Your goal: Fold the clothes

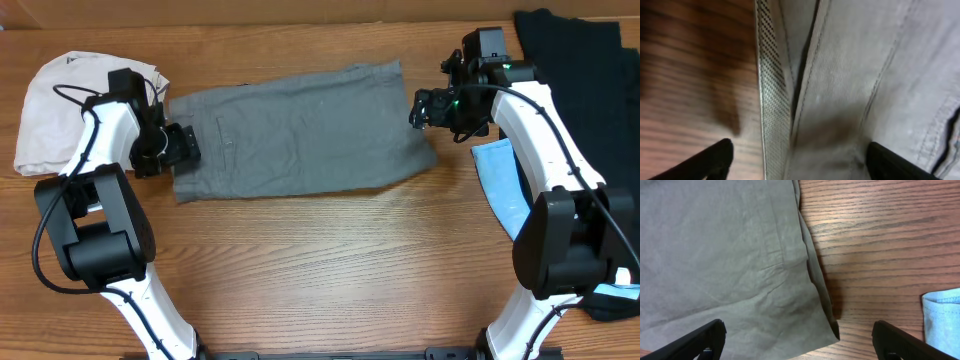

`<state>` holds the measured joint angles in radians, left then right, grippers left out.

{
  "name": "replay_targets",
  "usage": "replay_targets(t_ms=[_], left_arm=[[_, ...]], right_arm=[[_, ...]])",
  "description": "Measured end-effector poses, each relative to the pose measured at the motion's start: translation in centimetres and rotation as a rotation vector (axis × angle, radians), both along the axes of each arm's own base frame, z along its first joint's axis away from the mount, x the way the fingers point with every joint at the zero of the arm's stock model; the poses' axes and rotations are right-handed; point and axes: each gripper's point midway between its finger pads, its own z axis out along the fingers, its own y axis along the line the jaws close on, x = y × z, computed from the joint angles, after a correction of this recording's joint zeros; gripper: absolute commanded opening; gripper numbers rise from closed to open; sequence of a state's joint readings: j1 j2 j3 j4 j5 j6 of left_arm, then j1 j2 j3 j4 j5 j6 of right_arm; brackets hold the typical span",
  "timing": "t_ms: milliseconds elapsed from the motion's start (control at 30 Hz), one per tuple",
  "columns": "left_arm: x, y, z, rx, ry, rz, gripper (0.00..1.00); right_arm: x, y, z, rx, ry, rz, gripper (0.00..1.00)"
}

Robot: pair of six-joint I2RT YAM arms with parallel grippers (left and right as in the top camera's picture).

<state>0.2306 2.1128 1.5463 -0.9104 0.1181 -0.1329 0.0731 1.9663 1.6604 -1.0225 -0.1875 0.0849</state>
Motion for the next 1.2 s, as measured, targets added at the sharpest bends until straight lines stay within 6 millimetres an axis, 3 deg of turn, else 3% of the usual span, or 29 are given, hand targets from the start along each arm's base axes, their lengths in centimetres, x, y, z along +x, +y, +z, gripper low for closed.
replay_targets(t_ms=[300,400,433,467,500,667,767,900,1033,1100,1200], left_arm=[[0.8,-0.4,-1.1,0.007,-0.081,-0.004,0.66],[1.0,-0.6,-1.2,0.019,-0.112,0.005,0.43],[1.2,-0.7,-1.3,0.025,-0.134,0.001,0.27],[1.3,-0.8,-1.3,0.025,-0.142,0.004,0.12],[1.3,-1.0,-1.5,0.02,-0.149,0.012,0.04],[1.3,-1.8,-1.4,-0.008,-0.153,0.013,0.04],[0.5,-2.0,-1.2,-0.017,-0.11,0.013,0.04],[-1.4,-2.6,-0.6,-0.037,-0.012,0.006,0.04],[-1.3,-2.6,1.8,-0.044,0.021,-0.003,0.04],[-0.6,-2.6,3.7,-0.045,0.009,-0.015,0.04],[0.7,-2.7,6.9,-0.04,-0.026,-0.039,0.04]], right_arm=[[0.0,0.1,0.0,0.007,0.0,0.003,0.91],[0.0,0.1,0.0,0.008,-0.002,0.004,0.83],[0.2,0.1,0.1,0.008,-0.008,0.003,0.8],[0.3,0.2,0.1,0.009,-0.013,0.004,0.71],[0.5,0.2,0.2,0.013,-0.021,0.004,0.61],[2.3,1.8,1.4,0.1,-0.108,0.033,0.16],[3.5,2.7,2.2,0.155,-0.157,0.028,0.04],[3.8,3.2,2.6,0.195,-0.17,0.02,0.04],[4.0,4.0,2.2,0.242,-0.161,0.032,0.04],[4.3,4.4,1.1,0.268,-0.144,0.035,0.04],[4.4,4.8,-2.0,0.291,-0.076,0.024,0.04]])
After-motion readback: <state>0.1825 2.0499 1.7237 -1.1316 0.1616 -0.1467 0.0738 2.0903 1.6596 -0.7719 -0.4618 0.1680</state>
